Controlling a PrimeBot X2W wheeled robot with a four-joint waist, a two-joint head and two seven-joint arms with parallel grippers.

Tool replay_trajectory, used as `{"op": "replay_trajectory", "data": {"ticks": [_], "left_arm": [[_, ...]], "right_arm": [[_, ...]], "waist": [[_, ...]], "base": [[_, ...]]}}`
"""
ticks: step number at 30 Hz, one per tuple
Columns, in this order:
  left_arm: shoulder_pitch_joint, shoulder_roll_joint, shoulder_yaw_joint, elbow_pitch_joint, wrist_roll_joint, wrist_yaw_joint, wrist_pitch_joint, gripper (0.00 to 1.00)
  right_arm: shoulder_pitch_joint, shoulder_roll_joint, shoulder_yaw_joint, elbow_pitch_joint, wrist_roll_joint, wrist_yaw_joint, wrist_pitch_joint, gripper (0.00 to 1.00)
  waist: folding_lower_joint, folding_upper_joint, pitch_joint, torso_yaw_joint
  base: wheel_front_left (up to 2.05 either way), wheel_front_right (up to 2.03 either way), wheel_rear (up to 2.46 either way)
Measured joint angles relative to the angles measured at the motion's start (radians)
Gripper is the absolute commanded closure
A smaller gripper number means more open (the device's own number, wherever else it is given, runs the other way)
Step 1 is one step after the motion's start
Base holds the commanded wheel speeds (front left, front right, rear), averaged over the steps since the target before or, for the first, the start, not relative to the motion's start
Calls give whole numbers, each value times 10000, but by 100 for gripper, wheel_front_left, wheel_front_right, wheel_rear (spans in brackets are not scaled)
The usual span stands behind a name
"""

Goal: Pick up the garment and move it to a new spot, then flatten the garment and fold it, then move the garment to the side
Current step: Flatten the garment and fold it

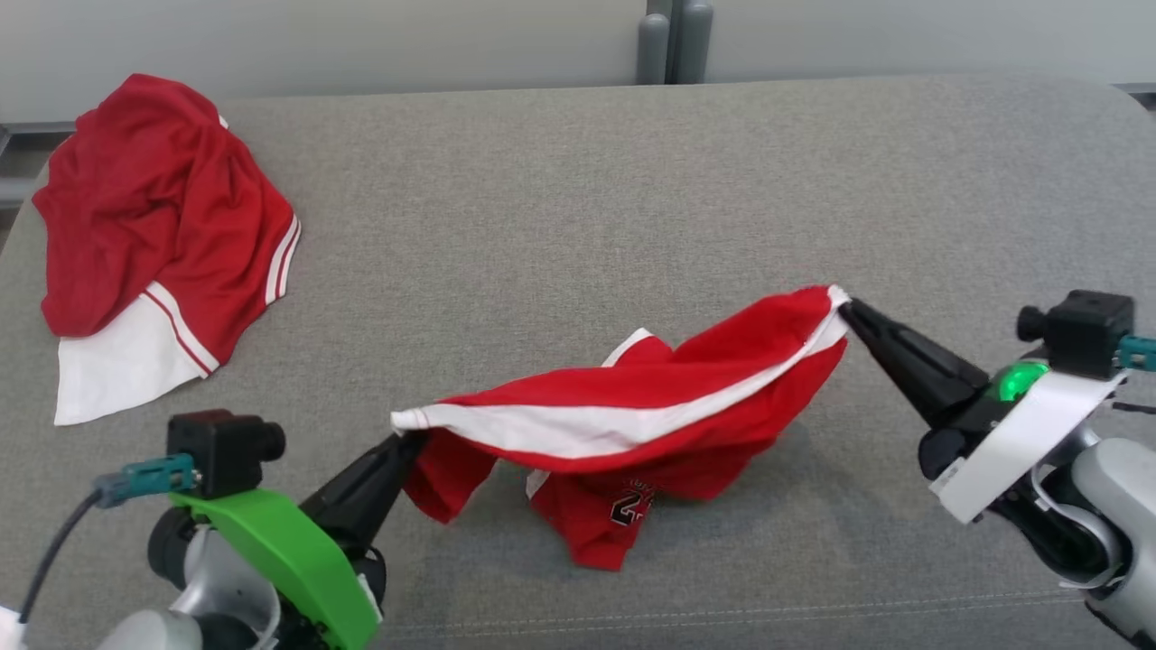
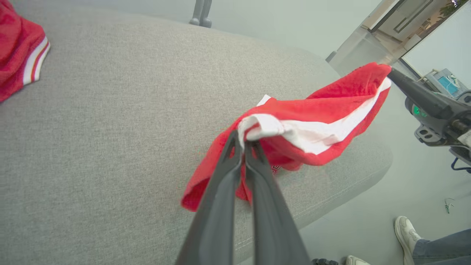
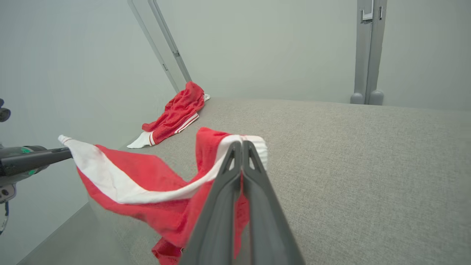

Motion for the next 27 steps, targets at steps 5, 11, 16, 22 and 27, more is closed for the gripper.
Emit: {"op": "replay_trajectory", "data": {"ticks": [5, 11, 16, 22, 27], "left_arm": [[1, 731, 535, -1139, -293, -88, 192, 100], [194, 1126, 466, -2615, -754, -263, 796, 100], [174, 1522, 683, -3373, -1103, -244, 1400, 100], [-600, 1680, 1127, -3033, -1605, -157, 2094, 100], [-2653, 1262, 1574, -1517, -2138, -63, 2610, 100]], "right_arm": [[339, -765, -844, -1181, 639, -17, -119, 100], [1177, -1482, -1605, -3304, 1672, -33, -299, 100], [1394, -2207, -2443, -4498, 2370, -209, -378, 100], [1351, -2194, -3014, -4213, 3567, -207, -376, 100], [277, -1521, -3231, -3037, 4543, -437, -56, 100]], "waist": [[0, 0, -160, -401], [-1, 0, -315, -950], [0, 0, -239, -1399], [-1, 0, 196, -1546], [0, 0, 836, -1500]], "base": [[0, 0, 0], [0, 0, 0], [0, 0, 0], [0, 0, 0], [0, 0, 0]]}}
